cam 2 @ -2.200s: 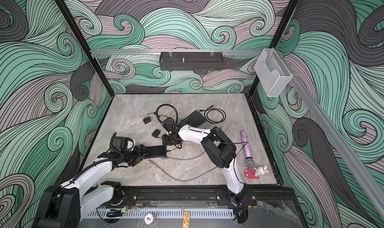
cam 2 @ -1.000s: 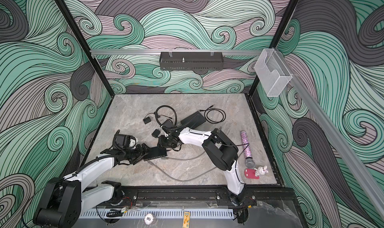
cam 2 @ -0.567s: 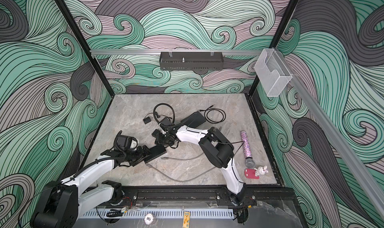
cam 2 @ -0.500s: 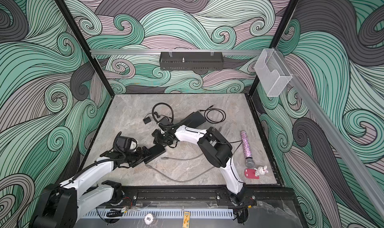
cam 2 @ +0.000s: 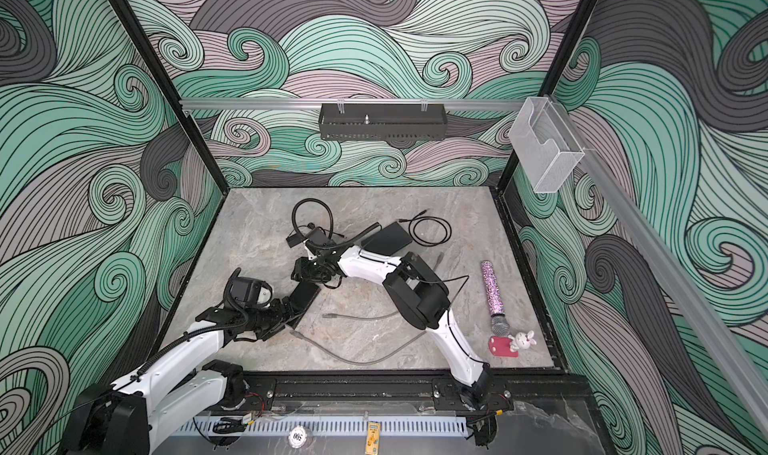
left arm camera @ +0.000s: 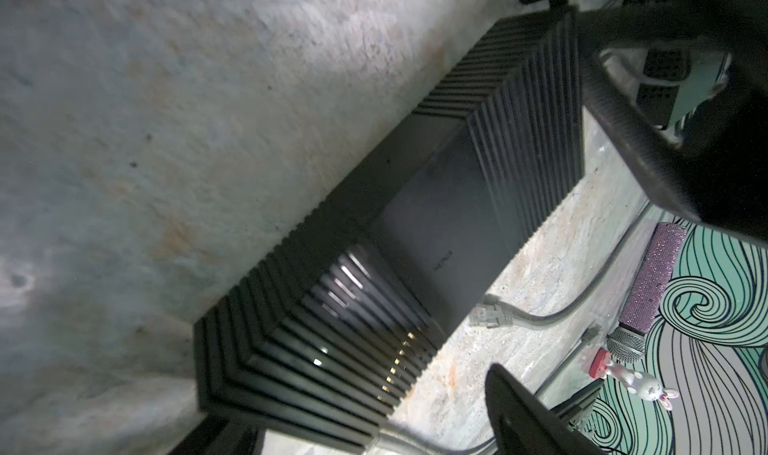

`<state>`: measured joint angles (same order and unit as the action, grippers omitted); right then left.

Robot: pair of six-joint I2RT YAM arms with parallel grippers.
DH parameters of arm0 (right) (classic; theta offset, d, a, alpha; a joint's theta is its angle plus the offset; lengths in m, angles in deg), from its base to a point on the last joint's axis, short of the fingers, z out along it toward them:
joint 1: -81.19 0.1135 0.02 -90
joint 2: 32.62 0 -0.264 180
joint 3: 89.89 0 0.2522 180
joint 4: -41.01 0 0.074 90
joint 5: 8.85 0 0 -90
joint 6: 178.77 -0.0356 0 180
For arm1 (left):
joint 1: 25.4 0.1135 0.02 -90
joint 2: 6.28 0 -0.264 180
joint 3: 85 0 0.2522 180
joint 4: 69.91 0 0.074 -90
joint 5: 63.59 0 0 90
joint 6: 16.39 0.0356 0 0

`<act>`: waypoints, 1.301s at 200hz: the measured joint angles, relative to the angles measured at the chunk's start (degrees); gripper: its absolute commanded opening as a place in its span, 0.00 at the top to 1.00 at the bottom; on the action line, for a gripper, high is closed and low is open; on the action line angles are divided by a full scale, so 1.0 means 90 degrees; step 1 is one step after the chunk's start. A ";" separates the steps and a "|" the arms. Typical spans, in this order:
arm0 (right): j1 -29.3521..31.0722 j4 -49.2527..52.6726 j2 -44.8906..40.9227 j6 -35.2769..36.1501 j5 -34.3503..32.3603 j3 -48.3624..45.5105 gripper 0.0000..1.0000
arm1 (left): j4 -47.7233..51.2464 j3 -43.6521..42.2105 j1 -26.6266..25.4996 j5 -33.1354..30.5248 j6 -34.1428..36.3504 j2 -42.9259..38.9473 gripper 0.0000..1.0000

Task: Insert the plug into the switch port

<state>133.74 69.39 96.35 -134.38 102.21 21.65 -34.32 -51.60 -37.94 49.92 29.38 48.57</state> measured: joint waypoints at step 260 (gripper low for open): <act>0.2091 0.0680 -0.2664 0.4345 -0.1277 -0.3143 0.56 | 0.3303 0.4014 0.0002 -0.0554 0.2215 -0.2803 0.08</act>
<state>152.56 75.51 72.37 -95.28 90.71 -6.63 -4.60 -15.47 -37.91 44.93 49.31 23.35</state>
